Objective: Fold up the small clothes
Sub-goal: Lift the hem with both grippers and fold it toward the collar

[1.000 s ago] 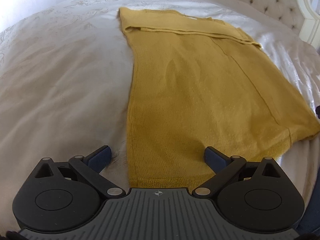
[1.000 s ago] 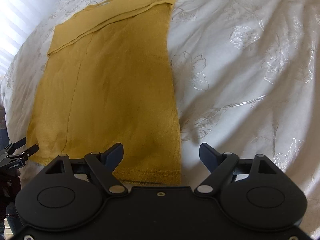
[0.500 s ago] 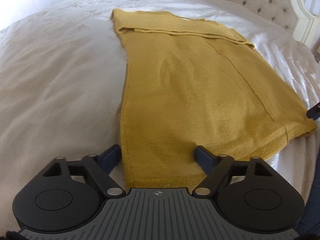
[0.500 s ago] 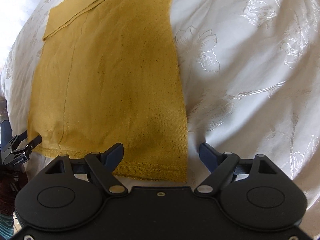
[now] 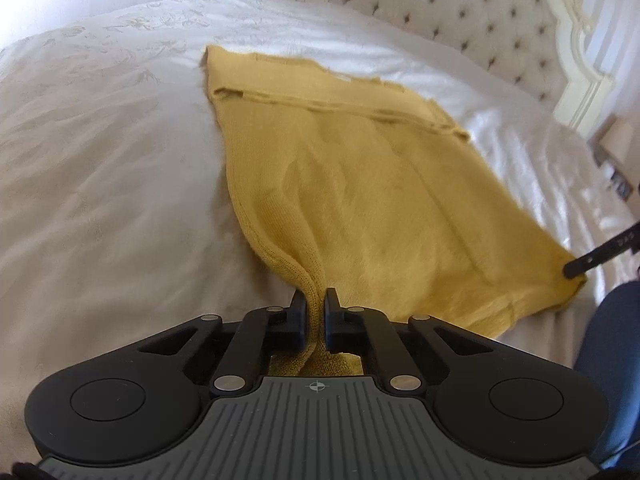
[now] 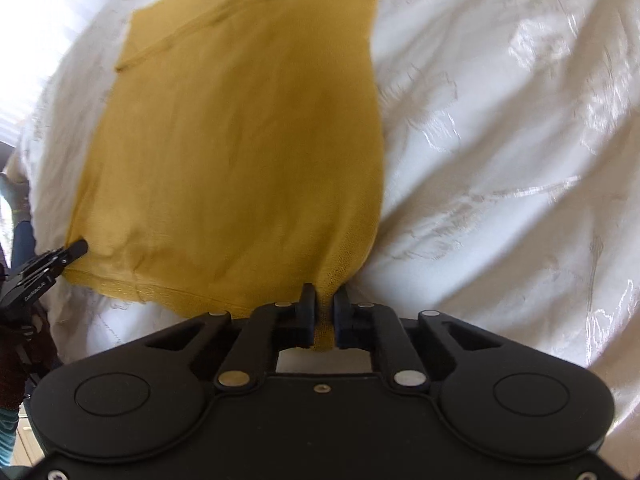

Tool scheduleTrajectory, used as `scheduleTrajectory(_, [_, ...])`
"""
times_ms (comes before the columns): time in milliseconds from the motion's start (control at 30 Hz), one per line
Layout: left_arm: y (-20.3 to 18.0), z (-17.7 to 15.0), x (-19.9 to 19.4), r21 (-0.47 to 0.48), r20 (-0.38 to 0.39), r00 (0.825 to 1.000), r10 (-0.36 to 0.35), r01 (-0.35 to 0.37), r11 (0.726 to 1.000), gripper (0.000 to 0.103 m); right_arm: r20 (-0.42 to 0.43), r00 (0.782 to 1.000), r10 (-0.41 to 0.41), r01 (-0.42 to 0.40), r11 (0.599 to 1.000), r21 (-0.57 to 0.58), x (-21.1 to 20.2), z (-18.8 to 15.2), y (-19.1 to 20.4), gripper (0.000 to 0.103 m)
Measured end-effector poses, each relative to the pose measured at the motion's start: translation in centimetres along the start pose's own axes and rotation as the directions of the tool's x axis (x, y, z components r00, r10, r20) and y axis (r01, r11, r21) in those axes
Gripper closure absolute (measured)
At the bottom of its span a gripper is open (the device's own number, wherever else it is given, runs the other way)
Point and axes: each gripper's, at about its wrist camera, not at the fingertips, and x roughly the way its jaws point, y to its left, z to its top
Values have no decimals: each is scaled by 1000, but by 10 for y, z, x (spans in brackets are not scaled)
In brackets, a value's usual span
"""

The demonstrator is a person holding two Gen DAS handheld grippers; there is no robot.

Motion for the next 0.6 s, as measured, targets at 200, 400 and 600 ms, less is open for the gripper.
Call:
scheduleTrajectory(200, [-7, 24, -21, 2, 101, 995, -15, 15, 1000, 95, 197, 974, 108, -110, 994, -4, -26, -13, 0, 88])
scheduleTrajectory(400, [-11, 52, -28, -25, 176, 984, -28, 33, 999, 95, 390, 896, 213, -248, 968, 41, -45, -11, -2, 89])
scheduleTrajectory(600, [-5, 83, -23, -44, 222, 974, -37, 48, 998, 95, 522, 807, 276, -346, 937, 39, -61, 15, -1, 89])
